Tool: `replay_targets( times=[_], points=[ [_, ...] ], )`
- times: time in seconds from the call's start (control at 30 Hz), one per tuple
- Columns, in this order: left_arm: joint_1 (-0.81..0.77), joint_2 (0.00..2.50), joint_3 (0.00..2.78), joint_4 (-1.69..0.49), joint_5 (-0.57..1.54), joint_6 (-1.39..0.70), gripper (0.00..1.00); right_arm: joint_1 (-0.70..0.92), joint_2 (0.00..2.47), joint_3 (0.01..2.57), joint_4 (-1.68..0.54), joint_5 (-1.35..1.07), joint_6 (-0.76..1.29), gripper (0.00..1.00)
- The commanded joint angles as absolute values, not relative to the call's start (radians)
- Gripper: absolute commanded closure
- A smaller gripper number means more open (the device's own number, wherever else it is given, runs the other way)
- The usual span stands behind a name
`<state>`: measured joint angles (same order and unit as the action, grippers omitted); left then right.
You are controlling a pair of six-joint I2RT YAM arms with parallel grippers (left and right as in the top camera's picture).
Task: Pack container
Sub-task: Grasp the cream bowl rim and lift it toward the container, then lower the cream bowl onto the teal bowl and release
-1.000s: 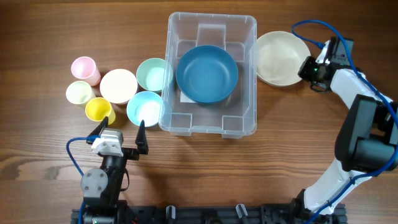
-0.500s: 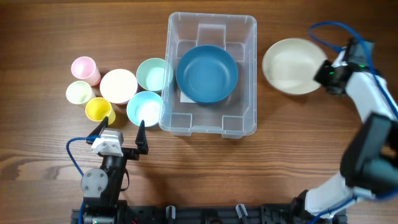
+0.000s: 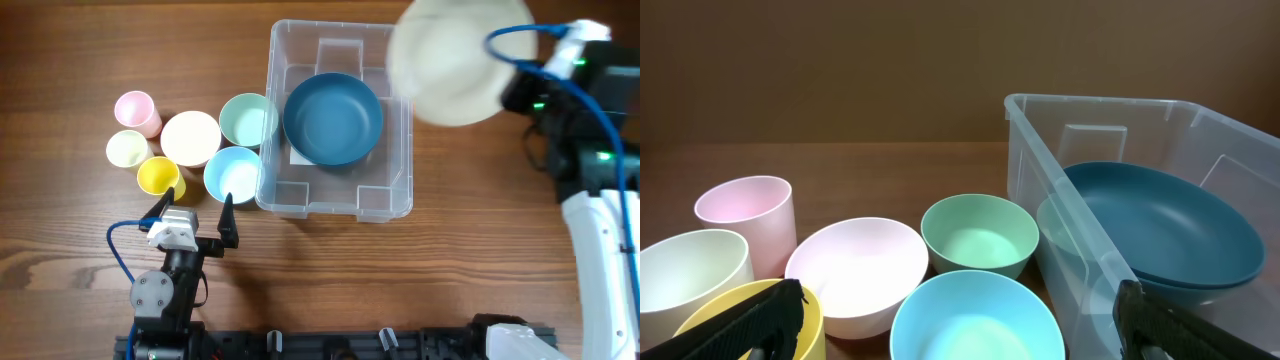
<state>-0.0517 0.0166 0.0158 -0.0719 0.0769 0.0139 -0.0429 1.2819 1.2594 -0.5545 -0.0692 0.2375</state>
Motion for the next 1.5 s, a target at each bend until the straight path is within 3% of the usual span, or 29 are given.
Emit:
replay_targets(
  times=[0.0,0.43,0.67,0.7,0.77,0.83,1.07,1.47],
  points=[
    [-0.054,0.016,0.006,-0.07,0.078,0.022,0.0,0.078,1.332,1.266,-0.562,-0.077,0.236,0.96],
    [-0.054,0.016,0.006,-0.07,0.078,0.022,0.0,0.279,1.594,1.266,-0.482,-0.08,0.212,0.96],
    [-0.054,0.016,0.006,-0.07,0.078,0.022,0.0,0.341,1.618,1.266,-0.449,-0.078,0.209,0.96],
    [-0.054,0.016,0.006,-0.07,0.078,0.022,0.0,0.346,1.618,1.266,-0.448,-0.078,0.209,0.92],
    [-0.054,0.016,0.006,-0.07,0.078,0.022,0.0,0.35,1.618,1.266,-0.445,-0.078,0.208,0.48],
    [-0.054,0.016,0.006,-0.07,0.078,0.022,0.0,0.35,1.618,1.266,-0.442,-0.079,0.198,0.42],
    [-0.054,0.016,0.006,-0.07,0.078,0.022,0.0,0.35,1.604,1.266,-0.442,-0.08,0.167,0.42],
    [-0.054,0.016,0.006,-0.07,0.078,0.022,0.0,0.353,1.603,1.266,-0.518,-0.196,0.047,0.55]
  ],
)
